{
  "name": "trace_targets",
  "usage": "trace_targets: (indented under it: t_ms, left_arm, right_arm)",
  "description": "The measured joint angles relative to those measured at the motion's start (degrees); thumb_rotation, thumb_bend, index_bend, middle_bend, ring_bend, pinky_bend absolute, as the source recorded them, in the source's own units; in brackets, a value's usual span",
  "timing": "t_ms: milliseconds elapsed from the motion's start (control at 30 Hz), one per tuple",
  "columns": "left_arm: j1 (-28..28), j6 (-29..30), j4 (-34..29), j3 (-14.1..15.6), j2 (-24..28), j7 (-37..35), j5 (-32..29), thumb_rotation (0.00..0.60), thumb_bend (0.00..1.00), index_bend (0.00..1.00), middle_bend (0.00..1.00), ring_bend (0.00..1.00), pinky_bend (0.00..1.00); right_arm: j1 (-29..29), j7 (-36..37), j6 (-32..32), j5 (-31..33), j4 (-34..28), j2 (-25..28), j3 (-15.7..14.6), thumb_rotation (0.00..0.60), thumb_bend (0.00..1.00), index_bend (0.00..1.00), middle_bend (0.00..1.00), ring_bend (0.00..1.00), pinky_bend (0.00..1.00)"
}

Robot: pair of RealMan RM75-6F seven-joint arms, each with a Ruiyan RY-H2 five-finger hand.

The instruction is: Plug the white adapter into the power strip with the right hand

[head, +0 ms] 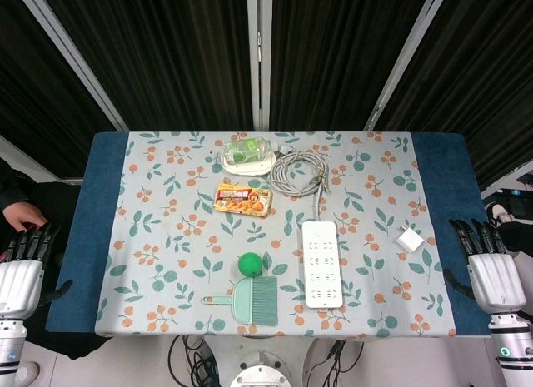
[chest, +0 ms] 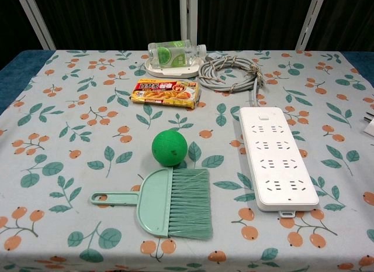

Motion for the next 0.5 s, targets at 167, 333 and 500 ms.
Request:
trace_targets:
  t_ms: [167,333,500]
  left_arm:
    - [-0.07,-0.03,0.35,-0.08,-0.19,-0.15,0.1,0.6,0.13,0.0,0.0,0.0,0.0]
    - [0.06,0.38,0.43,-0.05,-0.3,-0.25,0.4,0.6,0.13,0.0,0.0,0.0,0.0]
    - [0.19,0.47,0.68,0.02,-0.55,-0.43,0.46,0.6,0.13,0.0,0.0,0.0,0.0]
  right_arm:
    - [-0.17,-0.05,0.17,0.01,-0.03,-0.05,-0.12,0.6,0.21,0.0,0.11,0.0,0.0]
    - [-0.29,0.24,0.33,-0.27,-0.08,0.12,-0.32,0.6,0.21,0.0,0.11,0.0,0.0]
    - [0.08,0.71,-0.62,0.21,-0.02,0.13,-0.22,0.6,0.21,0.0,0.12,0.0,0.0]
